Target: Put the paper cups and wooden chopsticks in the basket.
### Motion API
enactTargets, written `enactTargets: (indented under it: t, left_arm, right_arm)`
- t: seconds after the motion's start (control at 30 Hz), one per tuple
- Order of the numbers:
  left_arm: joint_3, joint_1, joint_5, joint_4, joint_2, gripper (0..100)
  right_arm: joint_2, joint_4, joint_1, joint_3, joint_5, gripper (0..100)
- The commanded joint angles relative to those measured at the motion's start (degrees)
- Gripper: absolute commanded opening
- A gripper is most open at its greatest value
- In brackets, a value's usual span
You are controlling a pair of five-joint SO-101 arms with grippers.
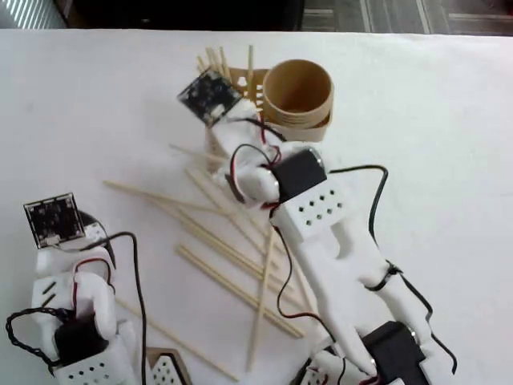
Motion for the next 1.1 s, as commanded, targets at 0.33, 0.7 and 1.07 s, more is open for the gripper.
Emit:
enactTargets:
  t: [0.33, 0.7, 1.07]
  left_arm:
    - [0.18, -0.31, 0.26, -1.32, -0.57, 2]
    - [0.26, -0.31, 0.26, -1.32, -0.57, 2]
    - [0.26, -0.31, 0.26, -1.32, -0.57, 2]
  right_arm:
    - [-1.89, -14.20, -1.19, 23.38, 3.60, 2.2]
    - [-1.89, -13.41, -4.70, 31.30, 3.60, 10.8]
    - [-1.54, -6.99, -11.47, 26.20, 3.34, 21.0]
